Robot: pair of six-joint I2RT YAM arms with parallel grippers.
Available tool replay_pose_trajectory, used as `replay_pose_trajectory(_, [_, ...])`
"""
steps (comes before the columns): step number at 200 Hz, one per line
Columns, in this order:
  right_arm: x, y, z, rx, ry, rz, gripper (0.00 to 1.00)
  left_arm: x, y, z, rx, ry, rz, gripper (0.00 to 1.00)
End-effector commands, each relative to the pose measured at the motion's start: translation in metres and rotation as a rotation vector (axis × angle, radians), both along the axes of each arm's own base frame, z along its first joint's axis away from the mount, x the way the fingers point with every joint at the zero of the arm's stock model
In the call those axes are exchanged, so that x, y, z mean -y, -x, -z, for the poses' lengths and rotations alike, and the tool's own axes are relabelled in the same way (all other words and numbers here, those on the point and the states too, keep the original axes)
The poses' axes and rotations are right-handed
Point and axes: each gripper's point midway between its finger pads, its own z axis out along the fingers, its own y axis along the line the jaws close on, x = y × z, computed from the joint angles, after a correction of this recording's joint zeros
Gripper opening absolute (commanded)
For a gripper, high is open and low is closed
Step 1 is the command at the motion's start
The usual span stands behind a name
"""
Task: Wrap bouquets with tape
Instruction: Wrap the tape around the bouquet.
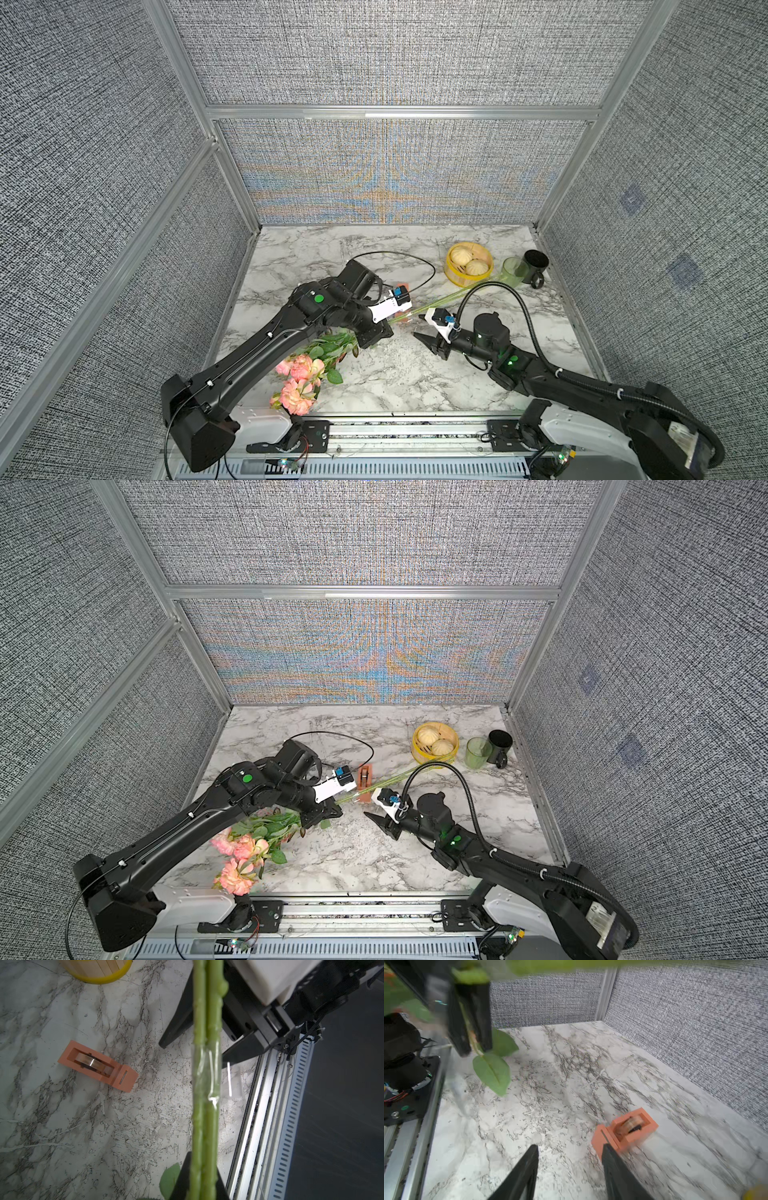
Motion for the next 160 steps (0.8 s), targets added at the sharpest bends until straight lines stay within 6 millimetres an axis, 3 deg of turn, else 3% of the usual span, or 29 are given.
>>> replay_pose_trajectory(1, [-0.022,0.019,-0.046,0.115,-0.152,-0.125,0.5,0.004,-0.001,-0.004,-0.007,0.013,0.0,0.0])
replay_pose_trajectory(38, [-0.033,0.059,-0.053,0.13,-0.161,-0.269,0.46,-0.001,-0.015,0.008,0.01,-0.055,-0.057,0.0])
replay_pose_trajectory(70, [-0.028,0.074,-0.066,0.129,-0.178,-0.314,0.46,-0.006,-0.018,0.019,0.007,-0.108,-0.075,0.0])
replay_pose_trajectory(109, [-0.026,0.066,-0.084,0.181,-0.192,-0.271,0.46,-0.006,-0.011,0.025,-0.043,-0.133,-0.042,0.0])
replay_pose_trajectory(160, [-0.017,0.039,-0.08,0.226,-0.093,-0.118,0.45,-0.006,0.0,0.026,-0.103,-0.143,0.0,0.0])
